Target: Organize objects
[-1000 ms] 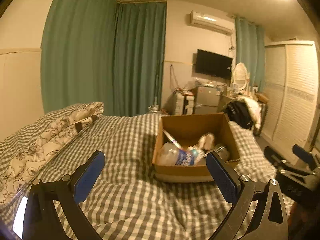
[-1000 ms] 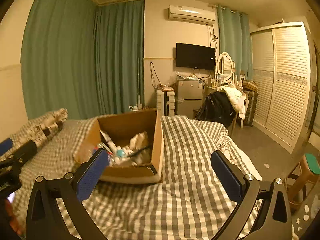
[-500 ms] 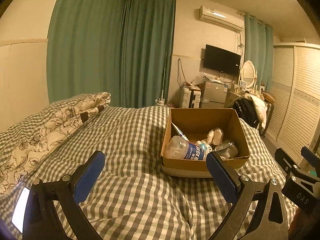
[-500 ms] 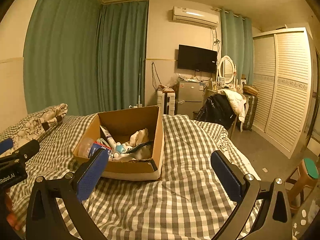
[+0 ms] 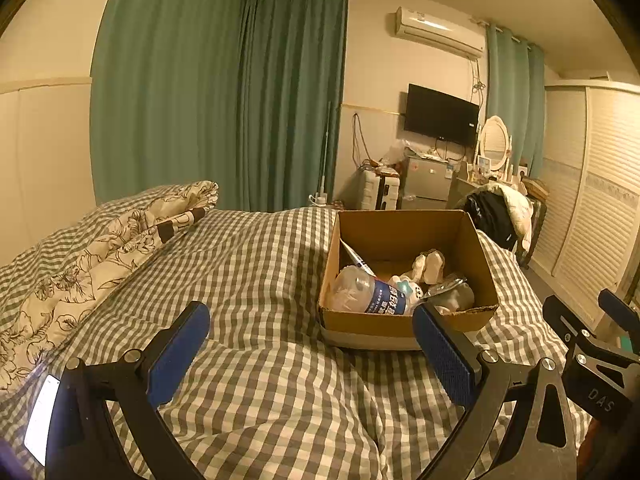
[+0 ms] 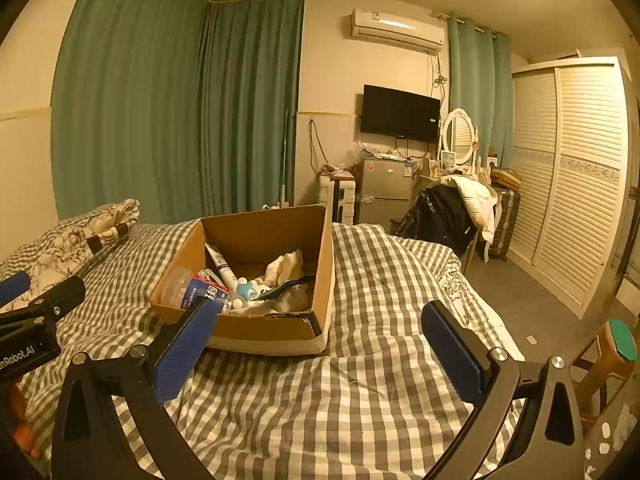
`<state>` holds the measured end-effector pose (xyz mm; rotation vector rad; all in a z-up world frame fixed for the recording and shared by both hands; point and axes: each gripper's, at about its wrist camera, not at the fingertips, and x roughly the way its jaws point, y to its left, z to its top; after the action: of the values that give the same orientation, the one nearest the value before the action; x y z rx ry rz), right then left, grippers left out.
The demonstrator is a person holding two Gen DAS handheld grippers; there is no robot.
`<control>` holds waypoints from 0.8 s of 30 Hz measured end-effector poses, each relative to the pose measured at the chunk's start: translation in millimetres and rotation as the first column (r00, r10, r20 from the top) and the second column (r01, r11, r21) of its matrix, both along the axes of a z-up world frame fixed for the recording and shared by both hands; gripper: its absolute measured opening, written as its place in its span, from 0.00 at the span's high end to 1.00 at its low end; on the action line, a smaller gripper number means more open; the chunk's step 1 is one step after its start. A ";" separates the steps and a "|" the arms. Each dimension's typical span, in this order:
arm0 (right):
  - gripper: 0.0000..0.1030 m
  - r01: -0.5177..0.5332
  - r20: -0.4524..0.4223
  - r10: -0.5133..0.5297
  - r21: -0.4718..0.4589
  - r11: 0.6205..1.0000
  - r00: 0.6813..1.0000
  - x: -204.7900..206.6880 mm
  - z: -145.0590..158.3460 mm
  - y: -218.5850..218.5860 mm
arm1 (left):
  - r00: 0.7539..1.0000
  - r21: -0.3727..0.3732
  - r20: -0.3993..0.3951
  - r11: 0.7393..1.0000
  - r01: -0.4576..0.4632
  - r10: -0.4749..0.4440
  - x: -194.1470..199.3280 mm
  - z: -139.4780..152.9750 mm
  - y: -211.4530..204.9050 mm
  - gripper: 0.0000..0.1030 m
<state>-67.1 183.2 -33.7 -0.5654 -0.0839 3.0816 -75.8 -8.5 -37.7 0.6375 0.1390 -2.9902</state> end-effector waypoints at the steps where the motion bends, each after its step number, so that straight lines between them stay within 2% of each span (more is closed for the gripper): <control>1: 0.00 0.000 0.001 0.000 0.001 1.000 1.000 0.4 -0.2 0.0 | 1.000 -0.005 0.000 1.000 0.002 -0.002 -0.1 -0.2 0.6 0.00; 24: 0.00 0.008 0.022 -0.008 0.006 1.000 1.000 -2.1 -4.2 -3.6 | 1.000 -0.036 -0.004 0.999 0.008 -0.008 2.5 -1.3 5.5 0.00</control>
<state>-69.2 179.5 -38.0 -0.5977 -0.0911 3.0672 -73.3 -3.0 -39.0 0.6291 0.0822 -2.9944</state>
